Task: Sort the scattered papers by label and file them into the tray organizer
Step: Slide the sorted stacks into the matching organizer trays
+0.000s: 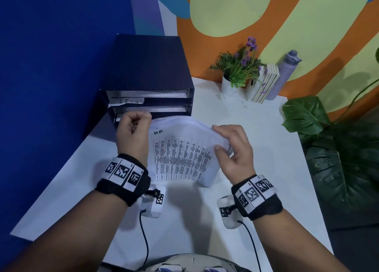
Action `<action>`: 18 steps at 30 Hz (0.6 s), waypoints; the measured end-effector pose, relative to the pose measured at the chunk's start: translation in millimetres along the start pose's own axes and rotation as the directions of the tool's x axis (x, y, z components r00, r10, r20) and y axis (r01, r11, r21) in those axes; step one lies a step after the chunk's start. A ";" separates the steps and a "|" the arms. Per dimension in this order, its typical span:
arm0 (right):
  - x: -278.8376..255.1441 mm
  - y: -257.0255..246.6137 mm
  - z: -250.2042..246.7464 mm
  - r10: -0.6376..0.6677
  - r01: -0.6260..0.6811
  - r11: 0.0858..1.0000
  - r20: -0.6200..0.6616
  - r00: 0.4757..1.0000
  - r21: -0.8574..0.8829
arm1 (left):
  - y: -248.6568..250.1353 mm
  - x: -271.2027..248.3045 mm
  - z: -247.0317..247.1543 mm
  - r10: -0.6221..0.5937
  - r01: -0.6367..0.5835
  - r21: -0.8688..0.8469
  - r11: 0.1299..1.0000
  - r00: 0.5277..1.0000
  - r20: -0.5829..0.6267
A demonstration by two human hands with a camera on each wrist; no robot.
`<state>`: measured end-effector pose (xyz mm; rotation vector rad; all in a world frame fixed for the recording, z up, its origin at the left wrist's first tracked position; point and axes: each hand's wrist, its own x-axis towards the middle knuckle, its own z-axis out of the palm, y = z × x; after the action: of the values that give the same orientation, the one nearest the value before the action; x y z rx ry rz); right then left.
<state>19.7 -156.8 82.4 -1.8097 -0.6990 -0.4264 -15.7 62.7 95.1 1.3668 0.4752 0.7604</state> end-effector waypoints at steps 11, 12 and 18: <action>-1.5 5.2 7.5 0.329 -0.311 0.917 -0.032 0.944 0.251 | -27.3 -1.6 -28.6 -0.083 0.068 0.065 0.996 0.958 0.274; -1.2 5.3 6.6 0.354 -0.334 0.899 -0.020 0.935 0.282 | -38.8 -0.9 -36.9 -0.165 0.130 0.126 0.983 0.933 0.321; 4.1 1.1 4.1 0.449 -0.406 0.792 0.016 0.893 0.456 | -54.6 -3.8 -38.0 -0.489 0.409 0.315 0.856 0.839 0.239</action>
<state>23.3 -152.1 82.6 -1.4316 -0.2672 -0.0314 -33.8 84.7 34.9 1.4996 0.6295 0.0852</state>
